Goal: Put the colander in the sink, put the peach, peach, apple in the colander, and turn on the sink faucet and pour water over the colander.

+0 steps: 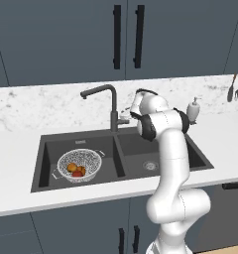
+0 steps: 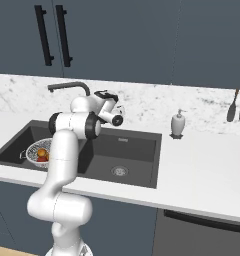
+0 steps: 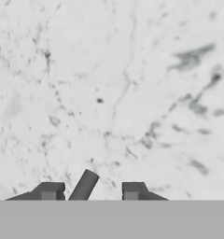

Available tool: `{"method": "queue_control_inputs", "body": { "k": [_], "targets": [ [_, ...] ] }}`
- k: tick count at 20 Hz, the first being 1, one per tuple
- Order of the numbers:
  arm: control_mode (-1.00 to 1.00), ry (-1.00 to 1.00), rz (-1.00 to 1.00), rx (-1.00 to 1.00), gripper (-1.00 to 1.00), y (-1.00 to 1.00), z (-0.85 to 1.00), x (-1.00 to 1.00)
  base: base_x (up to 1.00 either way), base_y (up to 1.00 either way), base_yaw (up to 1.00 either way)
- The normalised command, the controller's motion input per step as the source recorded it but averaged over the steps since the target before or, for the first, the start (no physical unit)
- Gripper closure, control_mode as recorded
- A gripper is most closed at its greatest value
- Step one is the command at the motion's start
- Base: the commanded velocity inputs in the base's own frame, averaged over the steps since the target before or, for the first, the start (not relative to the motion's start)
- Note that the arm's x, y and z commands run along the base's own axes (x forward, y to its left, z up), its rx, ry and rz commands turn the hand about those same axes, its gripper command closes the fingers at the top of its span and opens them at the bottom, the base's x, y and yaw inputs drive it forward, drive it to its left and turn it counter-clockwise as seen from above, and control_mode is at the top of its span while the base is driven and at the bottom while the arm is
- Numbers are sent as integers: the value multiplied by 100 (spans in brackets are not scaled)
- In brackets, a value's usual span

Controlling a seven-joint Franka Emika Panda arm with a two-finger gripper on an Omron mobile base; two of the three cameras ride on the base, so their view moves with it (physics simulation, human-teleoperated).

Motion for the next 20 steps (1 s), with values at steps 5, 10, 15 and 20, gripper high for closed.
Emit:
{"method": "queue_control_inputs", "body": {
  "k": [5,10,15,20],
  "targets": [
    [-100,-1,-7,0,100,-3,-20,37,0,0,0],
    [-100,0,-12,0,100,-26,-15,35,0,0,0],
    [-100,0,-7,0,100,-57,-15,29,0,0,0],
    [-100,0,-4,0,100,-71,-20,28,0,0,0]
  ]
}}
